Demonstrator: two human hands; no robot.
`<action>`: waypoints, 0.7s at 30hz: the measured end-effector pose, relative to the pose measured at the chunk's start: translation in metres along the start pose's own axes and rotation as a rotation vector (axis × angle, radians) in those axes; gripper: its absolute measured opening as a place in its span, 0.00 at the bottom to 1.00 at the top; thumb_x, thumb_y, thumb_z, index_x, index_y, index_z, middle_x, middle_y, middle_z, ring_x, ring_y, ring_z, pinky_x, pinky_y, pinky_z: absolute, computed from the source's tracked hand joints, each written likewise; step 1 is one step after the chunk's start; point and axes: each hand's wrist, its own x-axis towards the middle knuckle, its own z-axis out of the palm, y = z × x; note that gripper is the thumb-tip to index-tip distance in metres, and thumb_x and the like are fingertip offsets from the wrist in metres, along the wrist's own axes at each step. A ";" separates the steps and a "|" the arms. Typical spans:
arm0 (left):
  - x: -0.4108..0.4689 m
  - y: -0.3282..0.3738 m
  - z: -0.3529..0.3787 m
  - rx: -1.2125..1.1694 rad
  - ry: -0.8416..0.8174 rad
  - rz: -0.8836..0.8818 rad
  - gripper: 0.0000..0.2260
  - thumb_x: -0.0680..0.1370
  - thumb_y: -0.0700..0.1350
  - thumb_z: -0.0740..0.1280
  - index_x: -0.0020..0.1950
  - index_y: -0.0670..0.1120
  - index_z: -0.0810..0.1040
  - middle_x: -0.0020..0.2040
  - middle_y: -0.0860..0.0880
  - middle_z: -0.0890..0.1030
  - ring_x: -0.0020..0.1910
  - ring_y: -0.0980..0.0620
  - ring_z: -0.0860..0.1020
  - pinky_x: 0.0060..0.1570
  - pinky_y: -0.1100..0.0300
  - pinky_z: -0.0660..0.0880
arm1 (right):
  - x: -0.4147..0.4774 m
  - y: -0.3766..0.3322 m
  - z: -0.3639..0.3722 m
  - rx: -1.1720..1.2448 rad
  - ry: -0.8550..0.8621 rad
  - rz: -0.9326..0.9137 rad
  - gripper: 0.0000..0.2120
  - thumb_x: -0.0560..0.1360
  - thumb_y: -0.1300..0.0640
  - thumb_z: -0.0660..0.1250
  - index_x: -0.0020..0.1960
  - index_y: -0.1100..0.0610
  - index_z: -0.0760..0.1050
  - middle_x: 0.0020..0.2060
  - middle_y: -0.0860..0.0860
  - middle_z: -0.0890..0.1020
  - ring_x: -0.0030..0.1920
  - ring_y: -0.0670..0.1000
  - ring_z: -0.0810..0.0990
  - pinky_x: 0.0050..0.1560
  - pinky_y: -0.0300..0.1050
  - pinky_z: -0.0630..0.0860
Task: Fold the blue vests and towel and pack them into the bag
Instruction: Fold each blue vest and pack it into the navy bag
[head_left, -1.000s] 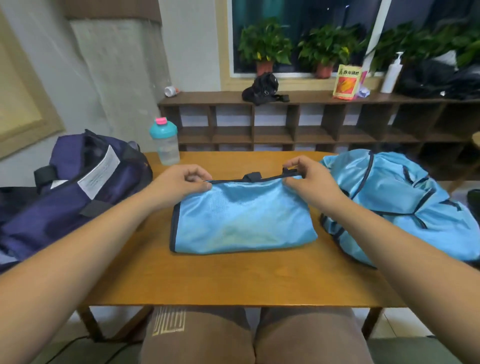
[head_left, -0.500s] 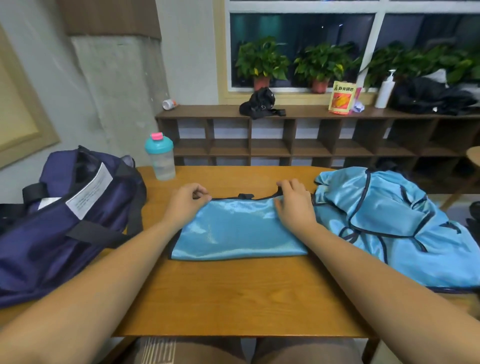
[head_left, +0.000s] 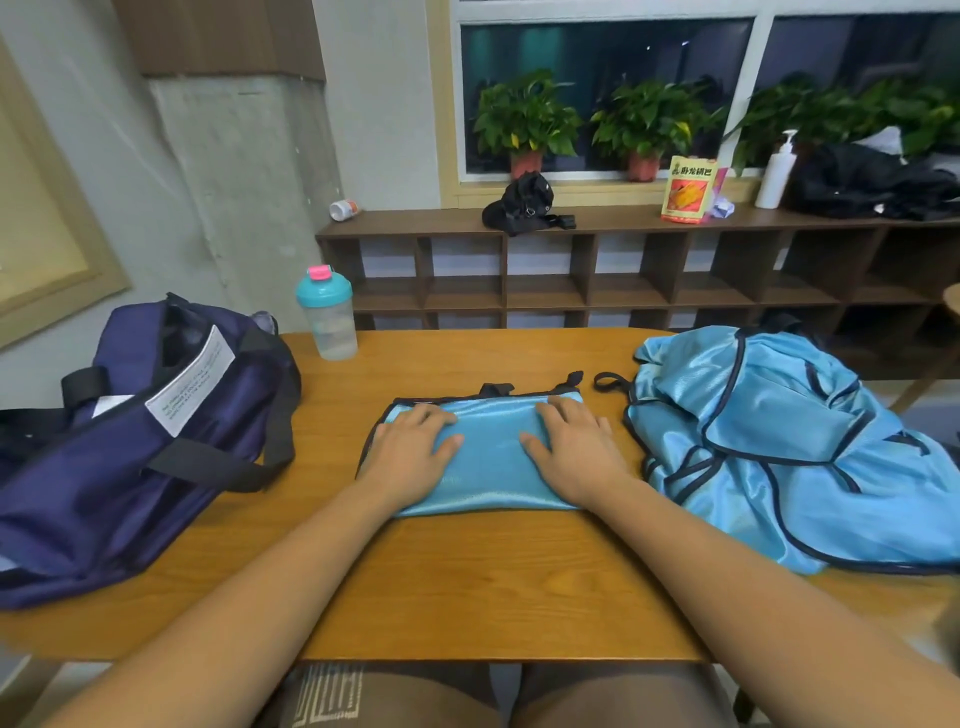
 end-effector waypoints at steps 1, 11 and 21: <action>-0.001 -0.001 0.001 0.021 -0.019 -0.005 0.22 0.86 0.62 0.56 0.78 0.57 0.71 0.77 0.57 0.69 0.76 0.52 0.68 0.75 0.47 0.62 | 0.001 0.002 0.001 0.014 -0.028 0.017 0.33 0.85 0.35 0.50 0.84 0.52 0.59 0.84 0.51 0.60 0.83 0.54 0.57 0.80 0.59 0.56; -0.010 -0.016 -0.006 0.064 -0.044 -0.082 0.25 0.86 0.62 0.55 0.82 0.57 0.66 0.82 0.56 0.66 0.80 0.51 0.64 0.78 0.49 0.60 | -0.009 0.012 -0.002 0.038 -0.135 0.062 0.40 0.83 0.29 0.46 0.87 0.52 0.48 0.86 0.50 0.48 0.86 0.51 0.46 0.84 0.57 0.45; -0.015 -0.058 -0.022 -0.251 0.305 -0.479 0.14 0.78 0.55 0.72 0.60 0.51 0.82 0.60 0.47 0.77 0.63 0.42 0.76 0.65 0.47 0.75 | -0.019 0.019 -0.007 0.234 0.014 0.054 0.35 0.82 0.32 0.58 0.84 0.47 0.62 0.82 0.50 0.65 0.82 0.53 0.62 0.82 0.58 0.56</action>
